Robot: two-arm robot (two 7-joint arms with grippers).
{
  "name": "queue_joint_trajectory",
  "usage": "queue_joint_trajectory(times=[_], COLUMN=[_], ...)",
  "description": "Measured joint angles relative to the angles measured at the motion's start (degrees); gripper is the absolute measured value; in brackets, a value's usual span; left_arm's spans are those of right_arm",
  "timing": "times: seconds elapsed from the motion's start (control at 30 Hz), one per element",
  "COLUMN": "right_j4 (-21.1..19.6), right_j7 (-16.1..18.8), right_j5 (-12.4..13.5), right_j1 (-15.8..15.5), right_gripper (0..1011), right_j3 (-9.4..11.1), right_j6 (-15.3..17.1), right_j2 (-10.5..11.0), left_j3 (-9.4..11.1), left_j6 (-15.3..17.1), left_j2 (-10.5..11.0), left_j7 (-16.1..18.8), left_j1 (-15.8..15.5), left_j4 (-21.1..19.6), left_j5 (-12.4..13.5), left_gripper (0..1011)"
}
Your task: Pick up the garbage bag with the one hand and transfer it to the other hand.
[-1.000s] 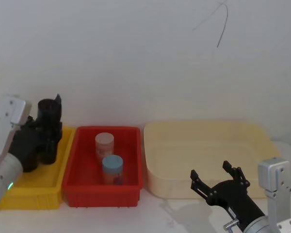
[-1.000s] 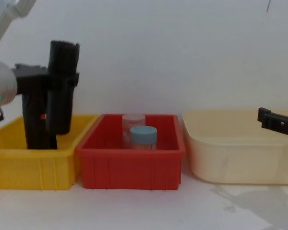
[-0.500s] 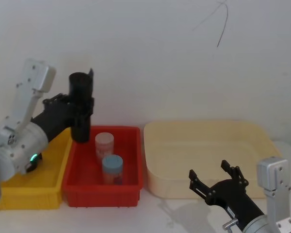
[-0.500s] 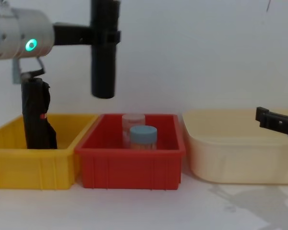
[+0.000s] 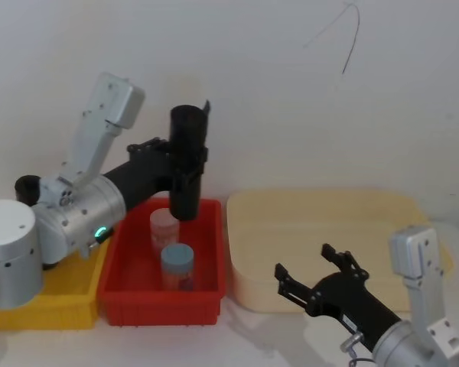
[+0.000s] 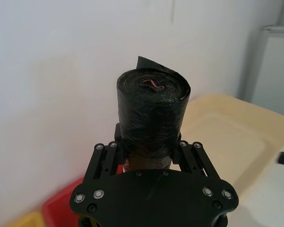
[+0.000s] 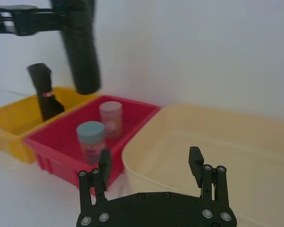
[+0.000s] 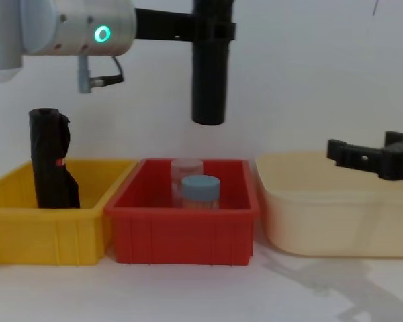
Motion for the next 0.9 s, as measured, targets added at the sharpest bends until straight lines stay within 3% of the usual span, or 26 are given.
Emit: queue_joint_trajectory(times=[0.37,0.9], right_j4=[1.9,7.5], right_j7=[2.8,0.1], right_j5=[1.9,1.5], right_j1=[4.7,11.4], right_gripper=[1001,1001], right_j3=[-1.3,-2.9], right_j6=[3.8,5.9], right_j2=[-0.3,-5.2], left_j3=[2.2,3.8], left_j6=[0.8,1.3], left_j2=[-1.1,-2.0], left_j7=[-2.0,-2.7], left_j1=[-1.2,-1.0], left_j4=[0.5,0.6], left_j5=[-1.0,-2.6], left_gripper=[503,503])
